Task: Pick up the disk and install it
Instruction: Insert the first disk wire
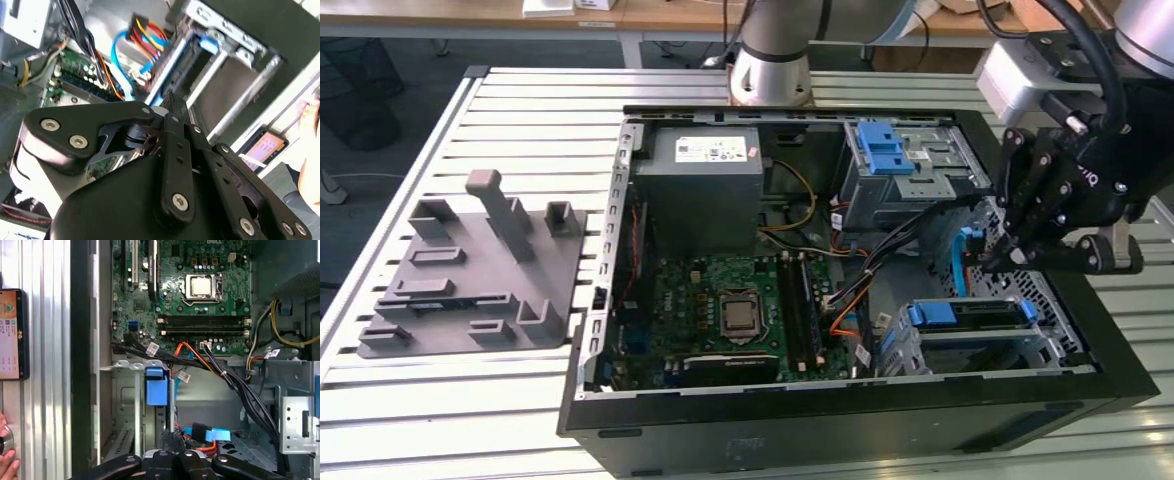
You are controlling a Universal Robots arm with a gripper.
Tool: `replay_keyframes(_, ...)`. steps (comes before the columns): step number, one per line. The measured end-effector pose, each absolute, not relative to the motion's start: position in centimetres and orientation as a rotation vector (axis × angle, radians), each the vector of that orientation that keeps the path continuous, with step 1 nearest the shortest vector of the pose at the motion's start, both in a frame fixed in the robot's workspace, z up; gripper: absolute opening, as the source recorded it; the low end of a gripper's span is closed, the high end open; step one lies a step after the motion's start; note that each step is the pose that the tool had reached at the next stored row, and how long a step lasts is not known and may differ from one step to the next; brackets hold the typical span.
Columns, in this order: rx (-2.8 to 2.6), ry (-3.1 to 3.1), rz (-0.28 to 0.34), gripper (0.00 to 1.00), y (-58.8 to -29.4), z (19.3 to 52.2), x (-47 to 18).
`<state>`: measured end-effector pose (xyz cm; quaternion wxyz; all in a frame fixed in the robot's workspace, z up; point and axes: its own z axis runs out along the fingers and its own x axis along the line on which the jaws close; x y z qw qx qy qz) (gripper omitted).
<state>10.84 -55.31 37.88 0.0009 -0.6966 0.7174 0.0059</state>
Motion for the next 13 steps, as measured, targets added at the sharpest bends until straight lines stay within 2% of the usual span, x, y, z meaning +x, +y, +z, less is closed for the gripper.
replay_keyframes(10, -2.184, 2.249, 0.012, 0.11, -54.1, 36.6, 12.1)
replay_keyframes(11, -2.184, 2.249, 0.011, 0.18, -54.1, 36.5, 12.1)
replay_keyframes(13, -2.183, 2.249, 0.010, 0.18, -53.8, 36.4, 12.1)
